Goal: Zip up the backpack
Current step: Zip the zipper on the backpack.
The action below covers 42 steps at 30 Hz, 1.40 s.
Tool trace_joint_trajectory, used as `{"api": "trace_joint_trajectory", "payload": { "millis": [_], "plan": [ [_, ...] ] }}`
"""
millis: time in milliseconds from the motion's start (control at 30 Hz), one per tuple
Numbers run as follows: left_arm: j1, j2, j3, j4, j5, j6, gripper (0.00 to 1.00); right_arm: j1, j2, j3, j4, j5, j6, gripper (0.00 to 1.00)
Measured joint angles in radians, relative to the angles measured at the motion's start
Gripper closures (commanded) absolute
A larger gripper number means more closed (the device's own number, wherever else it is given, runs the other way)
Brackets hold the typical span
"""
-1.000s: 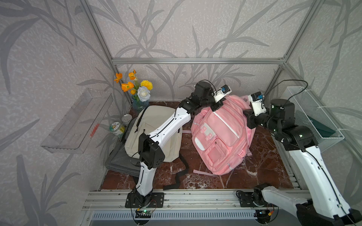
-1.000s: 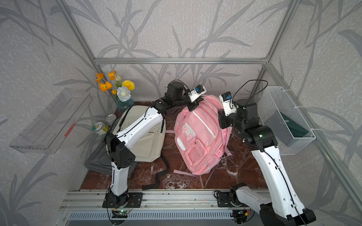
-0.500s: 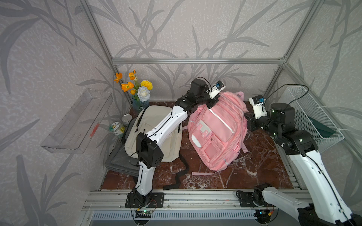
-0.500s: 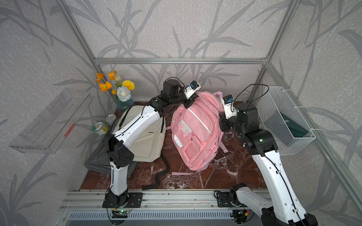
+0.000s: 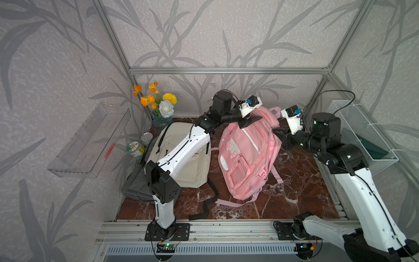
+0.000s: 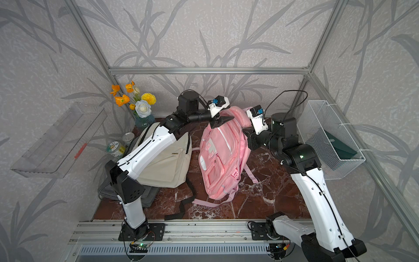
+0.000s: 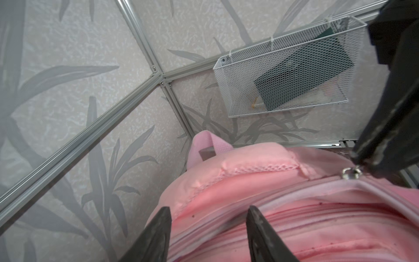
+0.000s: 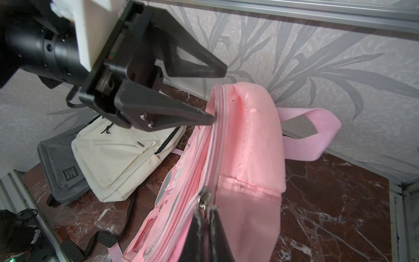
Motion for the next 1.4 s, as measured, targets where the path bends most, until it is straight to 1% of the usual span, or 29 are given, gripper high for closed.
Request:
{"api": "trace_joint_trajectory", "payload": {
  "millis": [100,233,433,567,700,733,767,800,833,900,1033,1133,1233,1333,1400],
  "plan": [
    [-0.019,0.003,0.002,-0.032,0.047,0.044,0.43,0.005,0.000,0.001,-0.001,0.000,0.000,1.00],
    [-0.037,0.010,0.004,-0.078,0.063,0.104,0.45,0.005,0.001,0.001,-0.003,0.005,0.000,1.00],
    [-0.046,0.018,0.004,-0.103,0.057,0.146,0.53,0.005,0.001,0.001,-0.004,0.019,0.001,1.00],
    [-0.048,0.027,0.017,-0.102,0.039,0.148,0.63,0.006,0.002,0.001,-0.004,0.023,0.005,1.00],
    [-0.051,0.051,0.050,-0.097,0.004,0.146,0.67,0.006,0.001,0.001,-0.003,0.023,0.016,1.00],
    [-0.052,0.056,0.056,-0.095,-0.005,0.146,0.67,0.007,0.002,0.001,-0.004,0.023,0.017,1.00],
    [-0.053,0.061,0.060,-0.094,-0.014,0.145,0.64,0.008,0.001,0.001,-0.004,0.023,0.019,1.00],
    [-0.055,0.066,0.064,-0.093,-0.023,0.145,0.58,0.009,0.002,0.001,-0.004,0.023,0.020,1.00],
    [-0.055,0.069,0.065,-0.089,-0.032,0.146,0.54,0.011,0.002,0.001,-0.004,0.023,0.021,1.00],
    [-0.057,0.076,0.066,-0.088,-0.043,0.148,0.50,0.013,0.001,0.001,-0.005,0.022,0.023,1.00],
    [-0.063,0.099,0.090,-0.103,-0.058,0.164,0.50,0.019,0.001,0.001,-0.006,0.023,0.023,1.00],
    [-0.069,0.123,0.115,-0.111,-0.070,0.173,0.58,0.021,0.001,0.001,-0.006,0.023,0.024,1.00],
    [-0.073,0.134,0.118,-0.111,-0.085,0.175,0.70,0.022,0.001,0.001,-0.008,0.029,0.024,1.00],
    [-0.074,0.140,0.118,-0.105,-0.114,0.171,0.83,0.024,0.001,0.001,-0.008,0.042,0.028,1.00],
    [-0.074,0.141,0.118,-0.091,-0.143,0.164,0.95,0.024,0.000,0.000,-0.006,0.058,0.034,1.00]
  ]
}}
